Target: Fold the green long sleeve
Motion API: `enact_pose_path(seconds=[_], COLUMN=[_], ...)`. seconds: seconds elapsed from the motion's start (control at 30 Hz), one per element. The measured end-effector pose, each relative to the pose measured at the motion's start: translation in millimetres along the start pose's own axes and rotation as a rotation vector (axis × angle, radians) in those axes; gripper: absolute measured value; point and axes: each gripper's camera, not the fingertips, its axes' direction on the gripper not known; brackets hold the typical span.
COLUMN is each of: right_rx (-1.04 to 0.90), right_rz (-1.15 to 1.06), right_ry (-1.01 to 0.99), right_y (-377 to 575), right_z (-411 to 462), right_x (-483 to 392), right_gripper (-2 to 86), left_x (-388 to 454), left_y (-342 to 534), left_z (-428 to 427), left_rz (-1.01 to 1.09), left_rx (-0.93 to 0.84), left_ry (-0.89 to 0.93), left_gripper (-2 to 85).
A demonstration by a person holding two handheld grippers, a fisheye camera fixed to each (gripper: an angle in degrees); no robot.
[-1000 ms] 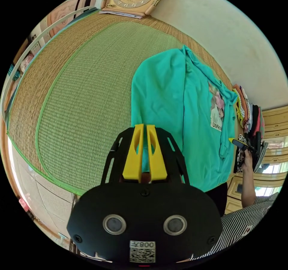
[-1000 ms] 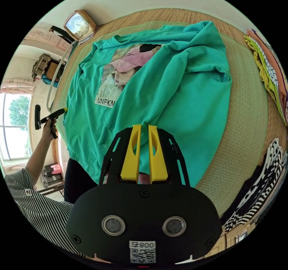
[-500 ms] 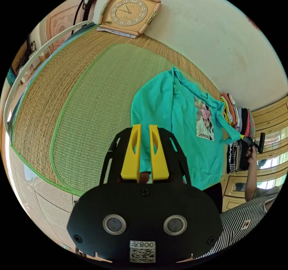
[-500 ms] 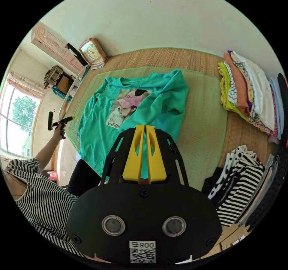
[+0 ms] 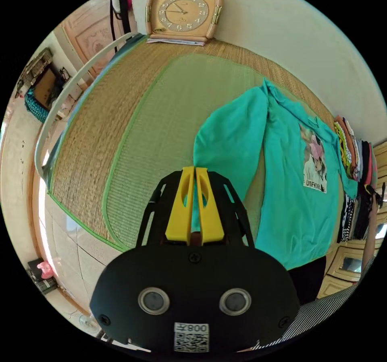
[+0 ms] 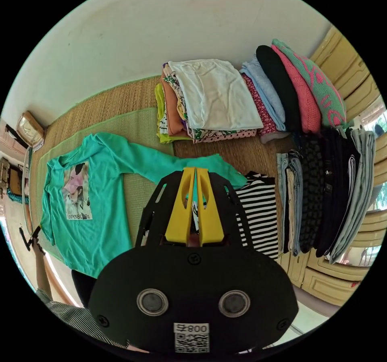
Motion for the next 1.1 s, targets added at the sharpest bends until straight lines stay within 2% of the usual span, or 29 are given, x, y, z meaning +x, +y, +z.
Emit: enact_pose_path(seconds=[0.13, 0.27, 0.4, 0.63, 0.87, 0.97, 1.1], right_rx=[0.065, 0.071, 0.055, 0.042, -0.070, -0.011, 0.187], right_rz=[-0.115, -0.305, -0.484, -0.716, -0.809, -0.811, -0.751], right_ry=[-0.135, -0.247, -0.352, -0.233, -0.088, -0.077, -0.112], right_y=[9.9, 4.8, -30.3, -87.4, -99.7, -93.1, -85.7], right_z=[8.3, 27.6, 50.4, 85.6, 144.3, 139.2, 101.7], right_x=[-53.0, -133.0, -222.4, -337.8, -377.8, -375.6, -347.6], right_gripper=[1.6, 3.7, 6.3, 6.5, 3.1, 1.5, 0.6], left_x=[-5.2, 51.6, 152.1, 259.0, 312.5, 317.4, 322.6], left_y=[-9.0, -23.0, -57.3, -111.8, -130.3, -128.5, -129.1], left_z=[-24.0, -25.0, 7.8, 66.3, 106.4, 99.2, 71.6], left_rz=[-0.058, 0.083, 0.373, 0.578, 0.683, 0.687, 0.678], left_rx=[0.141, 0.253, 0.179, 0.063, 0.005, 0.062, 0.209], left_ry=[-0.044, 0.139, 0.321, 0.294, 0.139, 0.160, 0.175], left_gripper=[4.1, 6.6, 7.8, 7.4, 2.3, 1.0, 1.1])
